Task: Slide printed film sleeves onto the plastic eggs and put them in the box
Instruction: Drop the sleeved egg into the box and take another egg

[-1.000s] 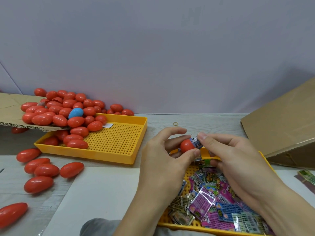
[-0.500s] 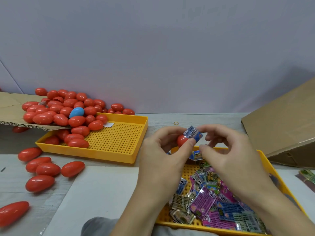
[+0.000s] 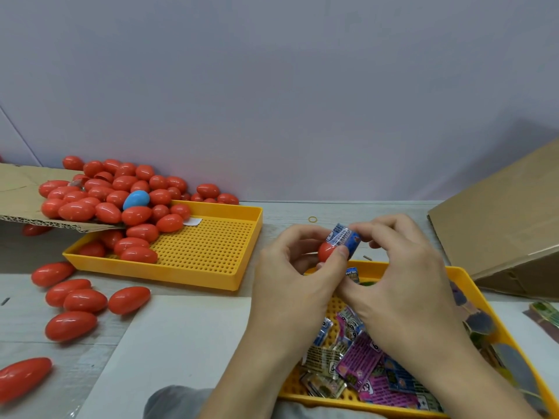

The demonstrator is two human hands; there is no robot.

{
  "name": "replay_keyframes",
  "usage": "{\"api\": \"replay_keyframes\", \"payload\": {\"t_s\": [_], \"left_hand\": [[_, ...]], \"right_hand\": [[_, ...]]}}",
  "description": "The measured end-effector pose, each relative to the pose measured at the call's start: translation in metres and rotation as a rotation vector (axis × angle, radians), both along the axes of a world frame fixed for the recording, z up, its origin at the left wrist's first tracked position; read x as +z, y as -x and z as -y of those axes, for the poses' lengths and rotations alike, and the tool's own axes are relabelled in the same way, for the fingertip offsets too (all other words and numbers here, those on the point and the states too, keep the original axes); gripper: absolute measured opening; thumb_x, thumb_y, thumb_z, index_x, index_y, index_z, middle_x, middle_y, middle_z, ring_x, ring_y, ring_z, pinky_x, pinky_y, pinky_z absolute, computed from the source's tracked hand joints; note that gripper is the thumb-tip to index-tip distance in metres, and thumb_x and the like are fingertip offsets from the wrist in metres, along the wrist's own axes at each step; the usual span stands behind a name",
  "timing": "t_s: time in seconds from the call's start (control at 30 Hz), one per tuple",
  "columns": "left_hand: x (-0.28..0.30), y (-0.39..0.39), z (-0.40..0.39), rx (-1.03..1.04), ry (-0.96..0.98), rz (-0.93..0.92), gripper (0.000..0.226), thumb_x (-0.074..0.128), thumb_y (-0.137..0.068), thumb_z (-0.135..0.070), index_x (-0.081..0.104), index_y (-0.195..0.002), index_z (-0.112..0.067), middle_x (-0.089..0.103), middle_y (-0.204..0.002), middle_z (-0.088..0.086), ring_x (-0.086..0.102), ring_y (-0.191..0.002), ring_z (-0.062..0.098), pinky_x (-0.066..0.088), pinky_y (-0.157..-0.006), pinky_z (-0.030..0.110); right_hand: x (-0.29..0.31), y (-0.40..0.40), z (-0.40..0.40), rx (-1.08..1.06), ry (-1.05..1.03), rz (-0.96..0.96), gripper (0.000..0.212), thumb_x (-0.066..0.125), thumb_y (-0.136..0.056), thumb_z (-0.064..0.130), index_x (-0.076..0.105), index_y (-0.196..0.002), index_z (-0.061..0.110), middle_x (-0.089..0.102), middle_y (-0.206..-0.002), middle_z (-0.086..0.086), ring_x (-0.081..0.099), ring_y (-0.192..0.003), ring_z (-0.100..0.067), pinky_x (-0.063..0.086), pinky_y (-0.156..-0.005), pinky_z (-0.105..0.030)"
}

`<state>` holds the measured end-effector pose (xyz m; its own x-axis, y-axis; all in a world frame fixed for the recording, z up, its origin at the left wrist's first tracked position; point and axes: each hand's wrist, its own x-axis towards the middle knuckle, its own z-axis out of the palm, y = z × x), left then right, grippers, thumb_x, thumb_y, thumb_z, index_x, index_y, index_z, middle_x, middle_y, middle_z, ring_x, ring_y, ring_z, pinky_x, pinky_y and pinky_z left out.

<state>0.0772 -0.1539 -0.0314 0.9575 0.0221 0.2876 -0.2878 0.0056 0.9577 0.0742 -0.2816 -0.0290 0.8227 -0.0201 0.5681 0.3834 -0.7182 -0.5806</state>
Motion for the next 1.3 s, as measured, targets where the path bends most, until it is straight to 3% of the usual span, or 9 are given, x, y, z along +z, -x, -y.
{"api": "replay_keyframes", "payload": {"t_s": [0.2,0.33,0.4,0.47,0.7,0.8,0.93,1.03,1.3], "left_hand": [[-0.0027,-0.0010,0.0008,0.010,0.024,-0.058,0.011,0.073,-0.086,-0.013,0.067,-0.096,-0.015,0.073,-0.091,0.001,0.074,-0.081,0.015,0.061,-0.069,0.027],[-0.0034,-0.0009,0.0034,-0.079,0.060,-0.122,0.031,0.069,-0.084,-0.041,0.068,-0.103,-0.015,0.074,-0.091,0.007,0.074,-0.083,0.019,0.062,-0.075,0.035],[-0.0020,-0.0008,0.0031,-0.092,-0.037,-0.081,0.026,0.061,-0.093,-0.039,0.071,-0.088,-0.015,0.072,-0.078,0.009,0.070,-0.072,0.014,0.056,-0.067,0.030],[-0.0031,-0.0008,0.0028,-0.095,-0.074,-0.072,0.037,0.056,-0.098,-0.040,0.066,-0.078,-0.010,0.064,-0.069,0.008,0.059,-0.064,0.017,0.049,-0.063,0.038],[0.0028,0.0005,0.0041,-0.110,-0.048,-0.107,0.048,0.052,-0.085,-0.050,0.057,-0.077,-0.003,0.052,-0.070,0.010,0.046,-0.065,0.024,0.038,-0.064,0.044],[0.0011,-0.0001,0.0038,-0.110,-0.007,-0.140,0.050,0.054,-0.085,-0.049,0.056,-0.077,0.000,0.050,-0.070,0.011,0.044,-0.065,0.024,0.037,-0.064,0.043],[-0.0012,-0.0009,0.0032,-0.124,0.065,-0.172,0.039,0.055,-0.095,-0.047,0.073,-0.072,-0.021,0.060,-0.061,-0.002,0.056,-0.061,0.015,0.044,-0.064,0.040],[-0.0018,-0.0022,0.0030,-0.163,0.116,-0.196,0.042,0.055,-0.088,-0.054,0.072,-0.078,-0.017,0.065,-0.063,0.007,0.061,-0.060,0.019,0.049,-0.063,0.039],[-0.0039,-0.0044,0.0025,-0.225,0.194,-0.266,0.037,0.056,-0.081,-0.051,0.071,-0.061,-0.023,0.060,-0.055,0.005,0.056,-0.049,0.016,0.047,-0.050,0.024]], "right_hand": [[0.0008,0.0002,0.0001,0.038,0.028,-0.035,0.048,0.068,-0.069,0.044,0.065,-0.114,0.027,0.052,-0.102,0.017,0.049,-0.099,0.003,0.037,-0.071,-0.005],[0.0036,0.0024,-0.0022,0.123,0.018,-0.044,0.038,0.069,-0.070,0.038,0.066,-0.108,0.032,0.055,-0.101,0.021,0.053,-0.102,-0.002,0.039,-0.074,-0.007],[0.0043,0.0038,-0.0025,0.151,0.027,-0.041,0.036,0.069,-0.070,0.034,0.067,-0.106,0.031,0.057,-0.100,0.021,0.053,-0.101,-0.003,0.038,-0.078,-0.006],[0.0047,0.0040,-0.0016,0.154,0.034,-0.042,0.038,0.070,-0.069,0.032,0.069,-0.107,0.030,0.059,-0.100,0.022,0.054,-0.100,-0.003,0.038,-0.078,-0.005],[0.0049,0.0036,-0.0004,0.148,0.023,-0.007,0.047,0.076,-0.068,0.026,0.071,-0.114,0.028,0.062,-0.101,0.021,0.055,-0.096,0.001,0.041,-0.077,-0.007],[0.0043,0.0040,-0.0005,0.158,0.020,-0.003,0.048,0.076,-0.068,0.028,0.071,-0.116,0.026,0.063,-0.102,0.018,0.056,-0.095,0.001,0.042,-0.079,-0.007],[0.0060,0.0044,-0.0028,0.205,-0.048,-0.007,0.051,0.070,-0.070,0.033,0.068,-0.121,0.028,0.064,-0.106,0.021,0.059,-0.102,0.002,0.045,-0.081,-0.006],[0.0071,0.0045,-0.0028,0.236,-0.065,-0.008,0.051,0.070,-0.071,0.032,0.068,-0.121,0.030,0.065,-0.107,0.023,0.059,-0.106,0.002,0.045,-0.083,-0.008],[0.0071,0.0047,-0.0009,0.234,-0.085,0.000,0.053,0.071,-0.066,0.031,0.069,-0.119,0.029,0.064,-0.106,0.026,0.059,-0.099,0.006,0.046,-0.079,-0.007]]}}
